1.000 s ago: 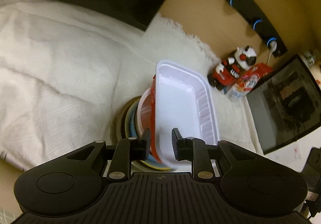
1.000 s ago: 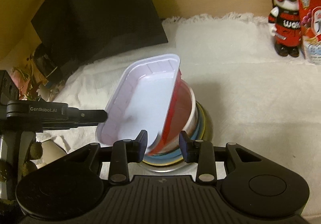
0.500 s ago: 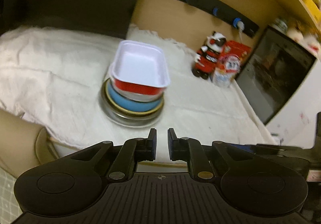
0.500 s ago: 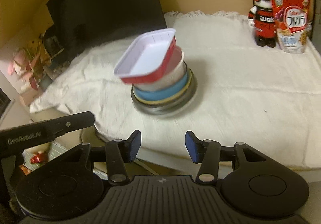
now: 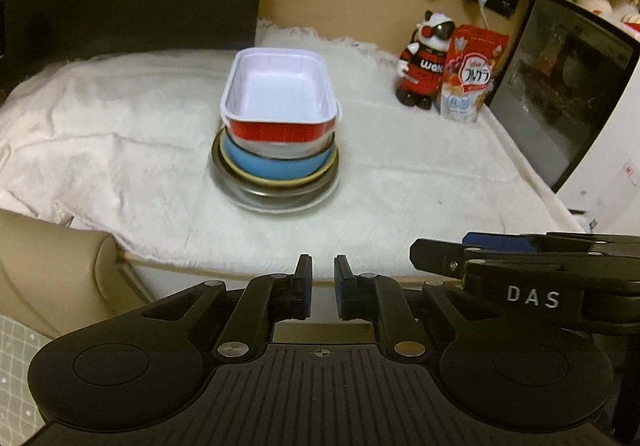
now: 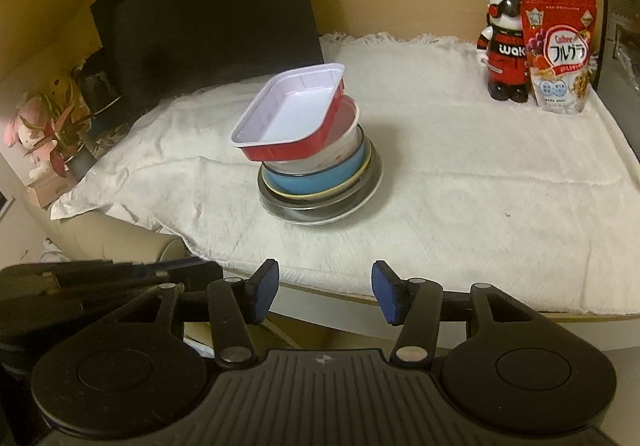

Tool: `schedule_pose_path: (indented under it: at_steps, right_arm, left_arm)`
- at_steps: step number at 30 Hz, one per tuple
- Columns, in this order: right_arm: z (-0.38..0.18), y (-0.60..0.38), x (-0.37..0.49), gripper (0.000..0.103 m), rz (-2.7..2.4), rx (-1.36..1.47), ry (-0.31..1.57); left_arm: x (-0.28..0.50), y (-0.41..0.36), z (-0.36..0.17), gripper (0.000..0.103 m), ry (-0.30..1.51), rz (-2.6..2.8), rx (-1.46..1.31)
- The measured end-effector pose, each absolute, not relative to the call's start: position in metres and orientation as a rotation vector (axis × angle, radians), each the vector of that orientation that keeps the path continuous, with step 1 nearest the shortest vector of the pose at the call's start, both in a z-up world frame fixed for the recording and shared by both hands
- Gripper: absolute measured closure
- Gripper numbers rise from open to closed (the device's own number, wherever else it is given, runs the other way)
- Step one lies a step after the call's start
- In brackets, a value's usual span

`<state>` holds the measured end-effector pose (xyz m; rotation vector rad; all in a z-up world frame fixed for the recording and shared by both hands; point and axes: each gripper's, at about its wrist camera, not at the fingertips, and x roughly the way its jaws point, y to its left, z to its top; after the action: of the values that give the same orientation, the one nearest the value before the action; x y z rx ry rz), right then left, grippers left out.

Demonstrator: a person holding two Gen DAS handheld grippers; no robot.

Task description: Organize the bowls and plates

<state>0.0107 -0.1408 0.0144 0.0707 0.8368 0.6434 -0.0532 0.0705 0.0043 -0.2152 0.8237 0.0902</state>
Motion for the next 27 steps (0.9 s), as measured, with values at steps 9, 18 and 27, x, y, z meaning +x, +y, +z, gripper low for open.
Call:
schedule_pose_path:
  at_steps: [9,18,27]
  right_arm:
    - [0.003,-0.133,0.008,0.051,0.654,0.059,0.89]
    - [0.005,-0.127,0.001,0.051,0.671,0.052,0.891]
    - [0.005,-0.123,-0.002,0.051,0.683,0.05,0.89]
  left_arm:
    - [-0.061,0.069,0.01,0.089,0.824,0.128,-0.148]
    - [-0.066,0.073,0.011,0.089,0.826,0.125,-0.151]
    - [-0.07,0.074,0.012,0.089,0.819,0.131,-0.156]
